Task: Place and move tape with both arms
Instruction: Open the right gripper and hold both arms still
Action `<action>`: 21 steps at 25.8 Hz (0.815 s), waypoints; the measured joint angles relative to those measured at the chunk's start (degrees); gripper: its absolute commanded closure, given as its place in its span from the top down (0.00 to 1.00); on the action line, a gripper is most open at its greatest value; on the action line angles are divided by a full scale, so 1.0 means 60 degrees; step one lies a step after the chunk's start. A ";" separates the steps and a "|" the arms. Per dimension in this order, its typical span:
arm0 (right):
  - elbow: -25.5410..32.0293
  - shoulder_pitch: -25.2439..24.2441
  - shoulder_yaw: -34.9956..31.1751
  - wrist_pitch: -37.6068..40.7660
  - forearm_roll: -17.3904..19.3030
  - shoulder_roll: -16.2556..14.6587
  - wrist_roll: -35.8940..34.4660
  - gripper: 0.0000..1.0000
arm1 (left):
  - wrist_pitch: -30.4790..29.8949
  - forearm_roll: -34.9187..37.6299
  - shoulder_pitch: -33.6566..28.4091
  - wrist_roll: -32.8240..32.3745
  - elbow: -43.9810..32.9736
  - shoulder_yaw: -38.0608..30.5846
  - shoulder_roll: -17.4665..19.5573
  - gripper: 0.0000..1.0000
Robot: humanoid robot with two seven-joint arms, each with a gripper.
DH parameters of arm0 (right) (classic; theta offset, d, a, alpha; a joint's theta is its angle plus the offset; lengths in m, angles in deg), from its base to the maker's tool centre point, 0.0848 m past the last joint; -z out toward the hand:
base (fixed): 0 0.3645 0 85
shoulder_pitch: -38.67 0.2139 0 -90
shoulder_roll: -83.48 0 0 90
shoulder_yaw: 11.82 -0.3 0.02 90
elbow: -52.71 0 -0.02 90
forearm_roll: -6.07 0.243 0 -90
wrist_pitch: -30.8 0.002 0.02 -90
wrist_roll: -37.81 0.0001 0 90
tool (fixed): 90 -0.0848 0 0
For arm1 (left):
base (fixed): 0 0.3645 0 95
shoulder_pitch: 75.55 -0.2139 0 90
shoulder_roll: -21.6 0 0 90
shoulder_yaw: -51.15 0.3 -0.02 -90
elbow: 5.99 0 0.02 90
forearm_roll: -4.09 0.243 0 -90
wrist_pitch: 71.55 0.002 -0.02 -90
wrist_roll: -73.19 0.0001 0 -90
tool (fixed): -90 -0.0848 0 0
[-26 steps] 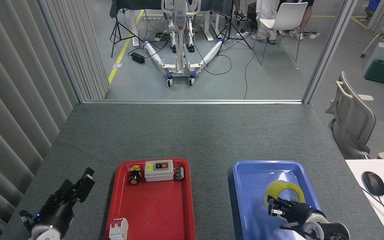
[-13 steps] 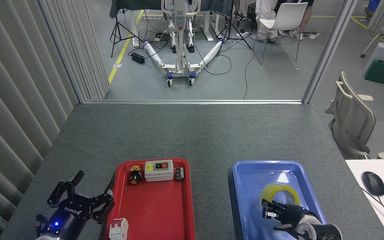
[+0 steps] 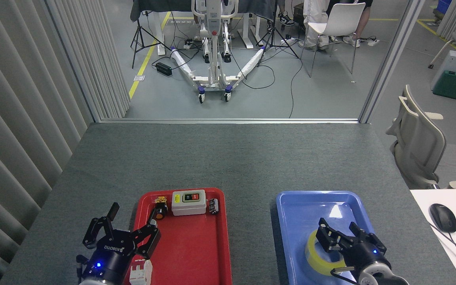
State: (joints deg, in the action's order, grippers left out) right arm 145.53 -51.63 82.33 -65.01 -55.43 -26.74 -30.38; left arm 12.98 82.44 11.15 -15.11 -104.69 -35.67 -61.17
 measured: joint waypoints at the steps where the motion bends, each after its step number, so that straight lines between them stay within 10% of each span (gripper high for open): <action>1: 0.0006 -0.0101 -0.0006 0.0019 -0.0117 -0.0018 -0.0662 0.92 | 0.0012 0.0012 0.0073 -0.0008 -0.0010 -0.0029 -0.0020 1.00; 7: -0.0020 -0.0674 -0.0051 0.0038 -0.0795 -0.0048 -0.3050 0.93 | 0.0006 0.0048 0.0408 0.0005 0.0003 -0.0126 -0.0005 1.00; 21: -0.0087 -0.0893 -0.0065 -0.0070 -0.0994 -0.0043 -0.3588 0.93 | 0.0007 0.0016 0.0121 0.0000 0.0154 -0.0191 -0.0005 1.00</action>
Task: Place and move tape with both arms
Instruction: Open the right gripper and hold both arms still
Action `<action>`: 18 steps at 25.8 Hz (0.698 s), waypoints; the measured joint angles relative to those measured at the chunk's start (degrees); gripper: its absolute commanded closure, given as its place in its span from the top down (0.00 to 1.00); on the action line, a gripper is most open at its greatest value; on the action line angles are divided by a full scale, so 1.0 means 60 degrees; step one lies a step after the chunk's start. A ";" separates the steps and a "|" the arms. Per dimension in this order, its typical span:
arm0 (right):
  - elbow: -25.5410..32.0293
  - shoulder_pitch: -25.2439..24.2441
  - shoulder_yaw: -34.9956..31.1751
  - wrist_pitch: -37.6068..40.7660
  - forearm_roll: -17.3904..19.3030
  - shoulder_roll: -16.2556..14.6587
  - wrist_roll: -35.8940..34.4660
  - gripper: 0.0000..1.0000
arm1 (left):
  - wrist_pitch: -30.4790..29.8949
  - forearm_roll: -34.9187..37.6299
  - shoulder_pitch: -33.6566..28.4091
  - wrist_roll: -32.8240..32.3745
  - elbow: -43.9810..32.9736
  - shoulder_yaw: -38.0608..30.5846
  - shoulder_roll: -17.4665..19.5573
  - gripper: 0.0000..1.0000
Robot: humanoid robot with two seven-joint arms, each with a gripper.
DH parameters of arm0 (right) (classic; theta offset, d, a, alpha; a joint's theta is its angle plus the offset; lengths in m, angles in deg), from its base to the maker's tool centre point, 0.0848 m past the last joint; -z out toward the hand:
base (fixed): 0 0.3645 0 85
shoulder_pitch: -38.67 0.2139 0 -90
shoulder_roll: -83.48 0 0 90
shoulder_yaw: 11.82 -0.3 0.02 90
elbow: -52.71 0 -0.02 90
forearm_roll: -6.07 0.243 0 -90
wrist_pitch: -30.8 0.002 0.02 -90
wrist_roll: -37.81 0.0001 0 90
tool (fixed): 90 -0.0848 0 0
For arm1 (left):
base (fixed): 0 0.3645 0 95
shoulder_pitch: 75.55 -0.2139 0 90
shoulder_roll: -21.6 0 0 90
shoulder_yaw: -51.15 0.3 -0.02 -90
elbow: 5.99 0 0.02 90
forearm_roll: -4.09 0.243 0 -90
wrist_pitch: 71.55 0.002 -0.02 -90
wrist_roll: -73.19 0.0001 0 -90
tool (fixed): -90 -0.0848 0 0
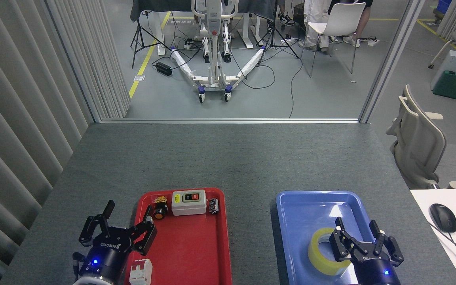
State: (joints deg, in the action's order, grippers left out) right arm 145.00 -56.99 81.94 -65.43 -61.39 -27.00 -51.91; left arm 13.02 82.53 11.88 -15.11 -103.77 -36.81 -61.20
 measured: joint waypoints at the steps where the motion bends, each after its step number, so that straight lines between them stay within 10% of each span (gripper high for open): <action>1: -0.0001 -0.0003 -0.0003 0.0000 -0.0023 -0.0001 -0.0127 0.93 | 0.0003 -0.0003 -0.0023 0.0000 0.0013 -0.0008 0.0000 1.00; 18: 0.0049 -0.0096 0.0001 -0.0040 -0.0119 -0.0004 -0.0588 1.00 | -0.0044 -0.0051 -0.0122 -0.0064 0.0095 -0.0119 -0.0012 1.00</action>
